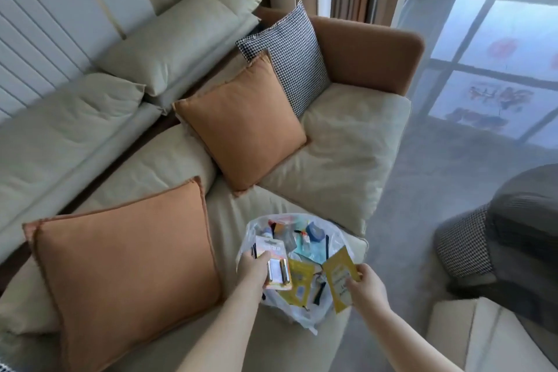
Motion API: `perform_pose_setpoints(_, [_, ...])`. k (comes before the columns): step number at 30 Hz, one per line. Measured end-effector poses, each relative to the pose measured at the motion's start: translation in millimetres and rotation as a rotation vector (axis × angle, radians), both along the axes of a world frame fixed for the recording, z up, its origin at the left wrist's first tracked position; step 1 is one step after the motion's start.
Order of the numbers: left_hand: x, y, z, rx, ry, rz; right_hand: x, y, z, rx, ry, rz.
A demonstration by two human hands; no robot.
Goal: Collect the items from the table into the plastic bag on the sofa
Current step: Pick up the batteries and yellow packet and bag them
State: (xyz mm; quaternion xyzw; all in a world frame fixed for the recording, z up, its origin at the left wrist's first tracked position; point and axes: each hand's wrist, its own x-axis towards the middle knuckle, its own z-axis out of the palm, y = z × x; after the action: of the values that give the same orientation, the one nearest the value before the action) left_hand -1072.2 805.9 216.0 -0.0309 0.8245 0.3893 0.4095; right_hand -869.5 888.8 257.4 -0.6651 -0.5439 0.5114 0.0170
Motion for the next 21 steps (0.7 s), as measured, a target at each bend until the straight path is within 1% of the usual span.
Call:
perform_pose_setpoints(1, [2.3, 12.5, 16.4, -0.028, 0.013, -0.033, -8.3, 7.5, -6.9, 0.01, -0.024, 0.021])
perform_pose_setpoints(3, [-1.1, 33.7, 16.0, -0.11, 0.037, -0.137, -27.6, 22.8, -21.1, 0.021, -0.058, 0.085])
perform_pose_setpoints(6, [-10.4, 60.3, -14.5, -0.198, 0.12, -0.385, -58.4, 39.9, -49.3, 0.034, -0.079, 0.162])
perform_pose_setpoints(8, [-14.1, 71.6, -33.7, -0.254, 0.185, -0.521, -72.8, 44.1, -70.7, 0.07, -0.167, 0.257])
perform_pose_setpoints(10, [-18.6, 78.1, -50.2, -0.343, 0.293, -0.66, -80.0, 49.5, -94.3, 0.085, -0.293, 0.299])
perform_pose_setpoints(13, [-31.1, 78.9, -73.7, -0.448, 0.518, -0.846, -82.0, 63.5, -122.7, 0.165, -0.375, 0.326])
perform_pose_setpoints(14, [-35.6, 77.4, -81.1, -0.491, 0.552, -0.908, -80.9, 68.6, -129.2, 0.186, -0.388, 0.344])
perform_pose_setpoints(16, [-42.9, 74.5, -91.5, -0.527, 0.546, -0.975, -77.5, 78.0, -140.7, 0.152, -0.378, 0.352])
perform_pose_setpoints(18, [-49.0, 71.7, -99.7, -0.526, 0.52, -0.991, -74.5, 84.1, -148.5, 0.075, -0.36, 0.355])
perform_pose_setpoints(21, [-59.4, 69.8, -106.6, -0.508, 0.481, -1.009, -73.8, 88.4, -157.5, -0.061, -0.341, 0.277])
